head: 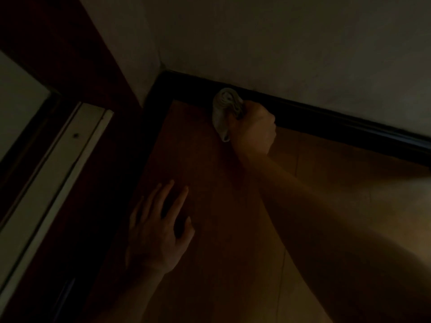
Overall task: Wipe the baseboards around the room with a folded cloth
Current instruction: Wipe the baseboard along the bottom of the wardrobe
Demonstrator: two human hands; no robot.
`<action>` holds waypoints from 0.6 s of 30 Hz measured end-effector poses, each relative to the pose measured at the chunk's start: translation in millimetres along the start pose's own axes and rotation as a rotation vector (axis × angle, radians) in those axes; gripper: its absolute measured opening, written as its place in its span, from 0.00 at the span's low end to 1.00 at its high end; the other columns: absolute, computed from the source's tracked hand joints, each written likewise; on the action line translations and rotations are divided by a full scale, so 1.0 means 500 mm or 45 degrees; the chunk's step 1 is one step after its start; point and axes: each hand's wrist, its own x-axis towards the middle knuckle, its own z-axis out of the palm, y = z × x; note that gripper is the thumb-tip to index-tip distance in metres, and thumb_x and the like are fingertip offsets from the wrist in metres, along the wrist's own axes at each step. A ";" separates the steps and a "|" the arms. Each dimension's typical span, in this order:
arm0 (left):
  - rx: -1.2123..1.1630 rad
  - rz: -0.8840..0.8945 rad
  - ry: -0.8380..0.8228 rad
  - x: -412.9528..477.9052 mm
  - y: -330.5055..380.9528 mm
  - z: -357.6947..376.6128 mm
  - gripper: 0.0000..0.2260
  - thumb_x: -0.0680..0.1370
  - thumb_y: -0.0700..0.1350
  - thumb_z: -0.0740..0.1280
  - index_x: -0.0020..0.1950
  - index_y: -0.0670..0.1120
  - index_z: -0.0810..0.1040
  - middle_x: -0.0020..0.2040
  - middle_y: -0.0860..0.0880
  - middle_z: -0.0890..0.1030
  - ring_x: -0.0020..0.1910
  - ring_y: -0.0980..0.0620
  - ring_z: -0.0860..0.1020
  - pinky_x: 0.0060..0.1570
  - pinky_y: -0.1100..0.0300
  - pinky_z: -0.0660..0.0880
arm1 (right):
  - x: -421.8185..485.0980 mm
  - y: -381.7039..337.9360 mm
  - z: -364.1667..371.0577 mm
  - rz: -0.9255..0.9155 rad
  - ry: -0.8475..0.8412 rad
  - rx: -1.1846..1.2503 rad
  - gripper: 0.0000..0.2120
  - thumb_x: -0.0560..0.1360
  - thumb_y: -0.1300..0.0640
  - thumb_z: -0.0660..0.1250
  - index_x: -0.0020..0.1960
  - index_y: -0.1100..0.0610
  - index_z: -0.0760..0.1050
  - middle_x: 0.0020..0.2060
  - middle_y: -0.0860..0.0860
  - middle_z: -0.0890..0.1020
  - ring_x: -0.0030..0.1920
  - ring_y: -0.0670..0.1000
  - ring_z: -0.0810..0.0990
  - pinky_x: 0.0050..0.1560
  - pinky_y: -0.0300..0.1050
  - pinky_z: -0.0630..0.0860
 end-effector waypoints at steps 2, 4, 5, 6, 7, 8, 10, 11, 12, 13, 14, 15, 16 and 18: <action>-0.016 -0.001 -0.003 0.000 0.002 -0.001 0.29 0.77 0.61 0.56 0.78 0.57 0.66 0.79 0.49 0.64 0.78 0.45 0.61 0.71 0.38 0.61 | -0.001 0.013 -0.009 -0.001 0.024 -0.021 0.14 0.76 0.48 0.67 0.37 0.57 0.73 0.37 0.53 0.80 0.38 0.53 0.80 0.35 0.45 0.75; -0.013 -0.003 0.000 0.000 0.002 -0.003 0.29 0.76 0.62 0.56 0.78 0.57 0.65 0.79 0.49 0.64 0.78 0.45 0.62 0.71 0.39 0.61 | -0.002 0.039 -0.027 -0.002 0.067 -0.020 0.15 0.75 0.48 0.67 0.36 0.57 0.73 0.36 0.53 0.79 0.37 0.53 0.79 0.34 0.45 0.75; -0.012 -0.001 0.002 0.000 0.001 -0.002 0.29 0.76 0.62 0.56 0.78 0.57 0.65 0.79 0.49 0.64 0.78 0.46 0.61 0.71 0.39 0.61 | -0.003 0.056 -0.040 0.001 0.089 -0.019 0.16 0.75 0.49 0.67 0.35 0.58 0.72 0.35 0.54 0.79 0.36 0.53 0.79 0.33 0.45 0.74; -0.014 0.003 0.007 -0.002 0.001 -0.003 0.29 0.76 0.62 0.56 0.78 0.57 0.65 0.79 0.49 0.64 0.78 0.46 0.61 0.71 0.40 0.60 | -0.003 0.073 -0.054 0.006 0.115 -0.019 0.16 0.75 0.49 0.67 0.35 0.58 0.72 0.34 0.54 0.79 0.36 0.54 0.79 0.33 0.45 0.74; -0.016 0.003 0.015 -0.002 0.000 -0.003 0.29 0.76 0.62 0.56 0.78 0.57 0.65 0.79 0.49 0.64 0.78 0.46 0.61 0.71 0.40 0.59 | -0.002 0.092 -0.068 0.013 0.140 -0.022 0.16 0.75 0.48 0.66 0.35 0.58 0.72 0.34 0.54 0.79 0.36 0.54 0.79 0.33 0.46 0.74; -0.017 0.004 0.023 -0.002 0.000 -0.004 0.29 0.76 0.62 0.56 0.78 0.57 0.66 0.79 0.49 0.64 0.78 0.46 0.61 0.71 0.40 0.59 | -0.001 0.109 -0.084 0.019 0.163 -0.028 0.16 0.74 0.48 0.66 0.35 0.58 0.72 0.34 0.55 0.79 0.36 0.55 0.79 0.34 0.47 0.75; -0.023 0.010 0.034 -0.001 0.002 -0.003 0.29 0.76 0.62 0.56 0.77 0.57 0.67 0.79 0.49 0.65 0.78 0.46 0.61 0.71 0.40 0.58 | 0.000 0.141 -0.115 0.032 0.191 -0.062 0.16 0.74 0.46 0.66 0.37 0.58 0.74 0.35 0.55 0.80 0.38 0.57 0.80 0.36 0.48 0.76; -0.029 0.011 0.037 -0.002 0.002 -0.003 0.29 0.76 0.61 0.56 0.77 0.56 0.68 0.79 0.49 0.65 0.78 0.46 0.61 0.72 0.40 0.58 | 0.001 0.154 -0.129 0.032 0.200 -0.083 0.16 0.74 0.46 0.66 0.38 0.58 0.76 0.36 0.56 0.80 0.40 0.58 0.81 0.36 0.48 0.76; -0.036 0.010 0.035 -0.003 0.002 -0.004 0.29 0.76 0.61 0.56 0.77 0.56 0.68 0.79 0.49 0.65 0.78 0.46 0.61 0.72 0.40 0.58 | 0.002 0.165 -0.141 0.028 0.207 -0.100 0.15 0.74 0.46 0.67 0.39 0.58 0.77 0.37 0.56 0.81 0.41 0.58 0.81 0.37 0.48 0.76; -0.044 0.009 0.031 -0.004 0.002 -0.004 0.29 0.76 0.61 0.56 0.77 0.56 0.68 0.79 0.49 0.65 0.78 0.46 0.61 0.72 0.40 0.58 | 0.003 0.175 -0.154 0.029 0.214 -0.113 0.15 0.74 0.46 0.67 0.39 0.58 0.77 0.37 0.56 0.81 0.41 0.58 0.81 0.37 0.48 0.75; -0.050 0.005 0.028 -0.004 0.004 -0.005 0.29 0.76 0.61 0.56 0.77 0.56 0.68 0.79 0.50 0.64 0.78 0.46 0.61 0.72 0.40 0.58 | 0.005 0.186 -0.165 0.037 0.219 -0.119 0.15 0.74 0.46 0.67 0.39 0.58 0.76 0.37 0.56 0.81 0.41 0.58 0.81 0.37 0.47 0.74; -0.050 0.001 0.024 -0.005 0.005 -0.005 0.29 0.76 0.62 0.56 0.77 0.56 0.67 0.79 0.50 0.64 0.78 0.46 0.61 0.72 0.40 0.58 | 0.005 0.196 -0.175 0.051 0.222 -0.115 0.14 0.74 0.47 0.67 0.38 0.57 0.75 0.36 0.56 0.80 0.40 0.58 0.80 0.37 0.46 0.73; -0.048 -0.001 0.023 -0.006 0.006 -0.006 0.29 0.76 0.61 0.56 0.78 0.56 0.67 0.79 0.50 0.64 0.78 0.46 0.61 0.72 0.40 0.59 | 0.003 0.205 -0.183 0.069 0.227 -0.102 0.14 0.74 0.47 0.67 0.37 0.57 0.74 0.36 0.55 0.80 0.39 0.57 0.80 0.36 0.45 0.72; -0.028 0.007 0.022 -0.007 0.007 -0.005 0.29 0.77 0.61 0.55 0.78 0.56 0.67 0.79 0.49 0.64 0.78 0.45 0.61 0.72 0.38 0.59 | 0.001 0.220 -0.197 0.097 0.227 -0.067 0.15 0.75 0.47 0.67 0.36 0.57 0.73 0.34 0.54 0.79 0.38 0.56 0.80 0.36 0.44 0.71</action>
